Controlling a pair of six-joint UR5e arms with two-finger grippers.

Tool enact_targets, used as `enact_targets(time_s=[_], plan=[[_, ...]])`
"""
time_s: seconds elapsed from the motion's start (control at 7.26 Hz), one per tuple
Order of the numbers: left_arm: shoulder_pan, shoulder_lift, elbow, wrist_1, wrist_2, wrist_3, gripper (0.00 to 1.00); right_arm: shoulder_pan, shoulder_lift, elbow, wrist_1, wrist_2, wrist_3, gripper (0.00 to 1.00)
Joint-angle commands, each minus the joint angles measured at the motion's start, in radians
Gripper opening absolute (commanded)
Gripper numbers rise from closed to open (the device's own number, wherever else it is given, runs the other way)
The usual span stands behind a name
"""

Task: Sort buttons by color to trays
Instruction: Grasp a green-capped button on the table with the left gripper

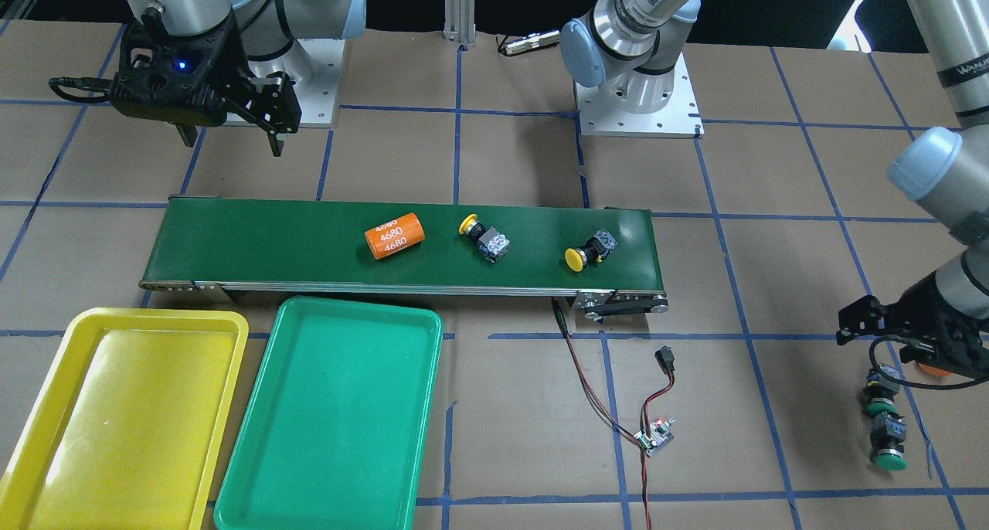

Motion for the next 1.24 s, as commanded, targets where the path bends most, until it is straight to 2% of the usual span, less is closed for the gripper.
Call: enact_targets(time_s=[0.0, 0.55, 0.69, 0.83, 1.1], plan=[[0.055, -0.092, 0.045, 0.002, 0.0, 0.065, 1.0, 0.001, -0.001, 0.0, 0.0, 0.0, 0.0, 1.0], [0.058, -0.16, 0.062, 0.109, -0.001, 0.104, 1.0, -0.001, -0.001, 0.006, 0.0, 0.0, 0.0, 1.0], [0.056, -0.171, 0.071, 0.108, -0.006, 0.121, 0.93, -0.001, -0.001, 0.006, 0.0, 0.0, 0.0, 1.0], [0.056, -0.169, 0.049, 0.108, -0.006, 0.153, 0.01, -0.001, -0.001, 0.006, 0.0, 0.0, 0.0, 1.0], [0.056, -0.14, 0.05, 0.089, 0.003, 0.147, 0.0, -0.001, -0.001, 0.006, 0.0, 0.0, 0.0, 1.0]])
